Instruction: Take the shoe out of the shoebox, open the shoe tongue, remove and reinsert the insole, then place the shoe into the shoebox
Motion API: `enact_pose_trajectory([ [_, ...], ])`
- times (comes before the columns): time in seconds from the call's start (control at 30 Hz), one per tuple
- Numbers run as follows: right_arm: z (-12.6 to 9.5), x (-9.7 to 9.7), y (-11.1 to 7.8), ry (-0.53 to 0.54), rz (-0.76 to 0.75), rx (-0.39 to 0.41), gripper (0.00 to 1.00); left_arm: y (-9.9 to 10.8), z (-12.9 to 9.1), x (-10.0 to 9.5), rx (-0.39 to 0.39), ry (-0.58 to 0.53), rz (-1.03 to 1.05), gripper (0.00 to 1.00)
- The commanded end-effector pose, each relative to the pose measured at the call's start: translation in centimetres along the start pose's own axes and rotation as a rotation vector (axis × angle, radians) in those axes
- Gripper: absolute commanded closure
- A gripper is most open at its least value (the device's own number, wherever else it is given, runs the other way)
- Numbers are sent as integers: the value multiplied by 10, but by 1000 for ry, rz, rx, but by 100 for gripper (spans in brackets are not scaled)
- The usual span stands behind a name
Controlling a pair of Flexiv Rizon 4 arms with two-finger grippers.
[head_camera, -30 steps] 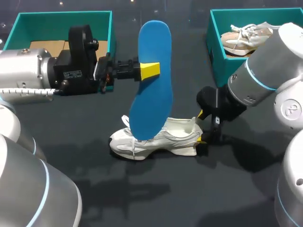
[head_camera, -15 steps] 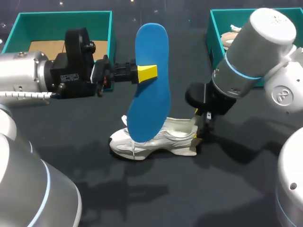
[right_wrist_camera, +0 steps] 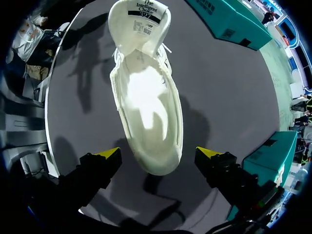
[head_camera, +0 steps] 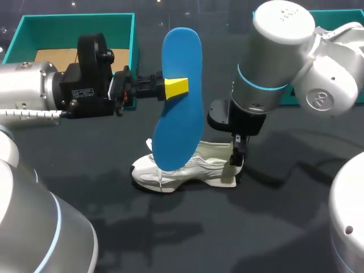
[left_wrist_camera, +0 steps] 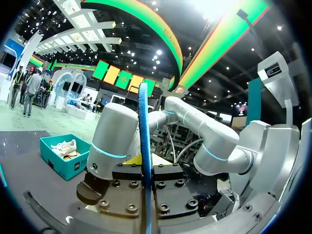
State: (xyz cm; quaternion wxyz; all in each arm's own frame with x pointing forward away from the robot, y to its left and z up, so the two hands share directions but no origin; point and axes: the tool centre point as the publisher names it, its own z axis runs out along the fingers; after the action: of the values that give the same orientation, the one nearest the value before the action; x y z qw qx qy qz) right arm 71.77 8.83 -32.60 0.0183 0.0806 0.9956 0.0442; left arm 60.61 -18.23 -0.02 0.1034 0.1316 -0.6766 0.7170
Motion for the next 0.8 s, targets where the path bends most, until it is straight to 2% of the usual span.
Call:
enact_pose_trajectory([
  [0.03, 3, 1, 7, -4, -3, 112, 0, 2, 1, 0, 3, -1, 0, 100],
  [0.3, -5, -3, 20, -36, -48, 62, 0, 2, 1, 0, 3, -1, 0, 100],
  [0.47, -13, -9, 34, -56, -88, 18, 0, 2, 1, 0, 3, -1, 0, 100],
  [0.57, -15, -13, 43, -58, -110, 20, 0, 2, 1, 0, 3, -1, 0, 100],
  [0.8, -5, -28, 66, -67, -161, 18, 0, 2, 1, 0, 3, -1, 0, 100],
])
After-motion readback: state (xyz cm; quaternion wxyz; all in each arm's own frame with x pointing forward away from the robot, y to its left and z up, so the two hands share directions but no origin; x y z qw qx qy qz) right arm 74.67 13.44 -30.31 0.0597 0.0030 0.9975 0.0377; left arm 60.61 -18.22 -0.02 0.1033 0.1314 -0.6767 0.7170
